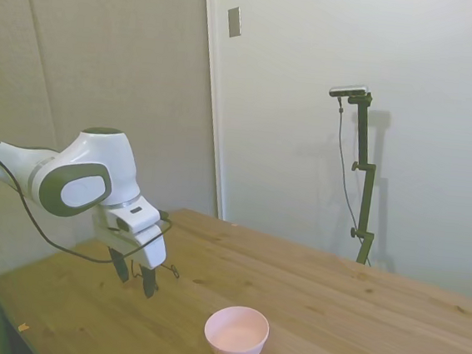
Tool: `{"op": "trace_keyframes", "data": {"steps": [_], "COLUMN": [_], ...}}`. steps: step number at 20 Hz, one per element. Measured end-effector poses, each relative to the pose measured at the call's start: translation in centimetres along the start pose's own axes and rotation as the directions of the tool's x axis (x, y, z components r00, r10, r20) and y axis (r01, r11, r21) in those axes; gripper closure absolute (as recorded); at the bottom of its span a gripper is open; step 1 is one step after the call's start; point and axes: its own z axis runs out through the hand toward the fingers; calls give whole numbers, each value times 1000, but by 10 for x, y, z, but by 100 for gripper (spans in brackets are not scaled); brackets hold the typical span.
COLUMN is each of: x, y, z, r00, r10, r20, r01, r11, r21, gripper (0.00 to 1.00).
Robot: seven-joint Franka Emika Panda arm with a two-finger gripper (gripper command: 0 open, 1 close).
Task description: Load the bowl
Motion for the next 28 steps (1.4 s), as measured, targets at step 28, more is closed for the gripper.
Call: {"op": "trace_keyframes", "data": {"steps": [28], "x": [116], "y": [25], "z": [36], "r00": [954], "r10": [215], "r20": [-208], "r01": [-244], "r11": [961], "r21": [-128], "gripper": [0]}}
